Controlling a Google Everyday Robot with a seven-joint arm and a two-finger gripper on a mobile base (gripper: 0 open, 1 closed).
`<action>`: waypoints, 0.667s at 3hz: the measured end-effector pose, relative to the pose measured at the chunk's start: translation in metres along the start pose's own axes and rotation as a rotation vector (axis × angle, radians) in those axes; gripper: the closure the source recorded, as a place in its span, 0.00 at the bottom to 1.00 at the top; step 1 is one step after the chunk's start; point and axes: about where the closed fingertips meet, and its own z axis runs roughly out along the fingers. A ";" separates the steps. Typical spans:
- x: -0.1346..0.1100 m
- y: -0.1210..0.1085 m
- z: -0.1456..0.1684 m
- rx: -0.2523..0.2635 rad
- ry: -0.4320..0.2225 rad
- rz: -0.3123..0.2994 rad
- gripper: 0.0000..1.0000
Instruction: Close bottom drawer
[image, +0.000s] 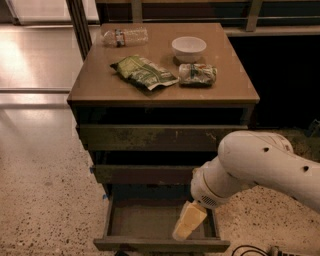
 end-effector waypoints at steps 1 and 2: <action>0.000 0.023 0.057 0.013 0.030 -0.042 0.00; 0.013 0.025 0.070 0.043 0.041 -0.008 0.00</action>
Offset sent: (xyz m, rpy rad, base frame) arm -0.0127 0.0285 -0.0433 -0.0251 -0.0141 0.0317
